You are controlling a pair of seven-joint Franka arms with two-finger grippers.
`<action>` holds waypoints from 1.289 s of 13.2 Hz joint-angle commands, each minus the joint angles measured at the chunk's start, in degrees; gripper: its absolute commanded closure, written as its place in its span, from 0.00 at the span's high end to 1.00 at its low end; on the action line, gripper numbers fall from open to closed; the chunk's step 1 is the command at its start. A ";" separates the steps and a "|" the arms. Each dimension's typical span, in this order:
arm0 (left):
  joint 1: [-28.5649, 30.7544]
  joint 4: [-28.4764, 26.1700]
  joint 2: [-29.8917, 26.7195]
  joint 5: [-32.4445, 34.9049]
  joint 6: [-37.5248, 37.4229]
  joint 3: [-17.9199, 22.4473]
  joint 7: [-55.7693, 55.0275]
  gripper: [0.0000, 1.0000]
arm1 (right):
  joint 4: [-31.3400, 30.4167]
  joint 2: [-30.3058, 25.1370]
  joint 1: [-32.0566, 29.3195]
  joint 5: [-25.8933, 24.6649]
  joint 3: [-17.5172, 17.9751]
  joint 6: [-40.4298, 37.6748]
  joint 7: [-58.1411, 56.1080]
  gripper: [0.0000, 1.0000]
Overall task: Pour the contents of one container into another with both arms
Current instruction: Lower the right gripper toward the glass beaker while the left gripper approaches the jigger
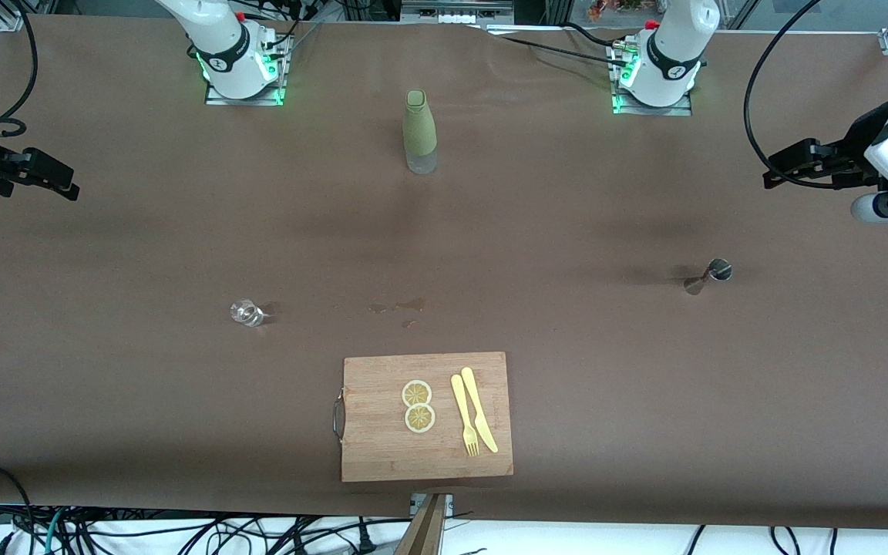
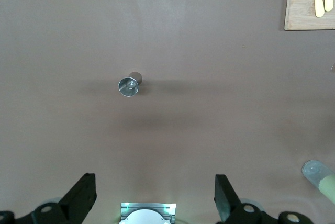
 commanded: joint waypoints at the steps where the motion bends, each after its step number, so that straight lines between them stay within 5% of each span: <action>1: 0.63 -0.98 -0.69 0.16 0.83 -0.67 0.21 1.00 | -0.05 -0.54 0.23 0.80 -0.40 -0.61 -0.79 1.00; 14: 1.15 -1.42 -0.26 0.16 0.83 -0.58 0.91 1.00 | 0.21 0.16 0.32 0.37 -0.40 -1.40 0.00 1.00; 17: 3.69 -1.59 0.97 -0.36 0.92 -0.06 13.16 1.00 | 1.44 1.57 -0.30 0.63 -0.66 -1.31 -0.61 1.00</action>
